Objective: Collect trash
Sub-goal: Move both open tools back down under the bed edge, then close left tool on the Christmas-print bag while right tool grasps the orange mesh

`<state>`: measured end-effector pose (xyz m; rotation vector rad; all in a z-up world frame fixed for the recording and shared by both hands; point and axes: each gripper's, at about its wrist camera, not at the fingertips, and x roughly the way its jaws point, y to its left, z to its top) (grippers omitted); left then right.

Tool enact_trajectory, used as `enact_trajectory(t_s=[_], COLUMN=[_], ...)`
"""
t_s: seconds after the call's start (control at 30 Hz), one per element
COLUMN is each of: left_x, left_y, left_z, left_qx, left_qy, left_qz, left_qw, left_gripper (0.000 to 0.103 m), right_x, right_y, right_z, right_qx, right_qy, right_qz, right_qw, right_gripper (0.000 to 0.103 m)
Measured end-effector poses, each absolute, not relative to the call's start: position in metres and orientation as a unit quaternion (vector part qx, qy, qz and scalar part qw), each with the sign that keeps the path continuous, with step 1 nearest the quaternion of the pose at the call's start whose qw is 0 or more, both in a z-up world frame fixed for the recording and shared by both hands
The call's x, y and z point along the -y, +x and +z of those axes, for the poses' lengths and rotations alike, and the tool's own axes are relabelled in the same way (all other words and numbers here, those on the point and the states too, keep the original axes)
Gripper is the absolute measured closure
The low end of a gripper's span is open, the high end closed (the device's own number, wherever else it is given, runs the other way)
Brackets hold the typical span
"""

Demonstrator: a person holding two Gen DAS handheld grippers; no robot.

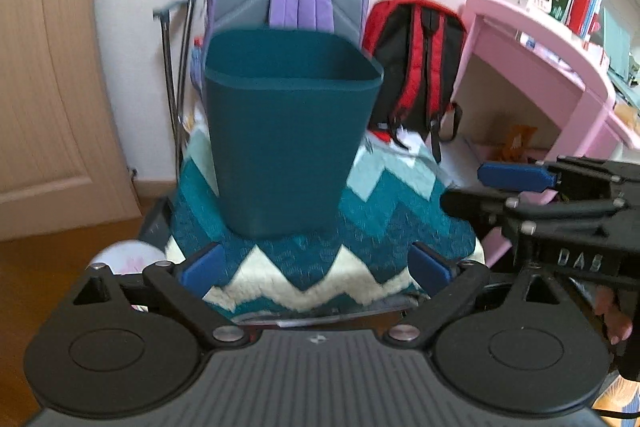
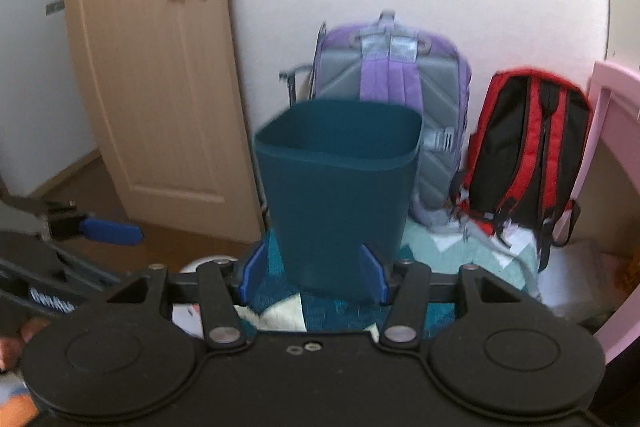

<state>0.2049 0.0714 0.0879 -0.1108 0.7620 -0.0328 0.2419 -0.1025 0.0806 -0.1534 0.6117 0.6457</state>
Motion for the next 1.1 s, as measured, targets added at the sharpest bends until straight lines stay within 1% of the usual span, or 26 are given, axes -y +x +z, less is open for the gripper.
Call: enact_trajectory(t_s=[0.13,0.23,0.4,0.67,0.87,1.1], left_x=[-0.087,-0.106,-0.143,-0.197,-0.224,-0.211], left_y=[0.207,0.215,0.228,0.256,0.268,0.275], left_z=[0.035,-0.007,-0.074,-0.177,-0.25,-0.317], left_qx=[-0.397,-0.425,-0.464,-0.536,-0.581,-0.603], left_qy=[-0.069,-0.087,-0.097,-0.106,-0.095,-0.038], left_qz=[-0.009,0.004,0.034,0.065,0.053,-0.029], left_qw=[0.915,0.901,0.88,0.835,0.807,0.797], left_gripper=[0.004,0.004,0.004,0.004,0.004,0.004], right_x=[0.097,0.092,0.078,0.041,0.014,-0.007], right_y=[0.244,0.253,0.261,0.281,0.289,0.318], right_z=[0.024,-0.017,-0.075,-0.178,-0.242,-0.31], right_qx=[-0.328,-0.366,-0.391,-0.476,-0.511,-0.544], right_qy=[-0.091,-0.079,-0.088,-0.106,-0.127,-0.123], right_qz=[0.315,0.32,0.304,0.317,0.326,0.308], right_qw=[0.886,0.87,0.864,0.814,0.786,0.771], right_gripper=[0.05,0.05,0.051,0.051,0.051,0.051])
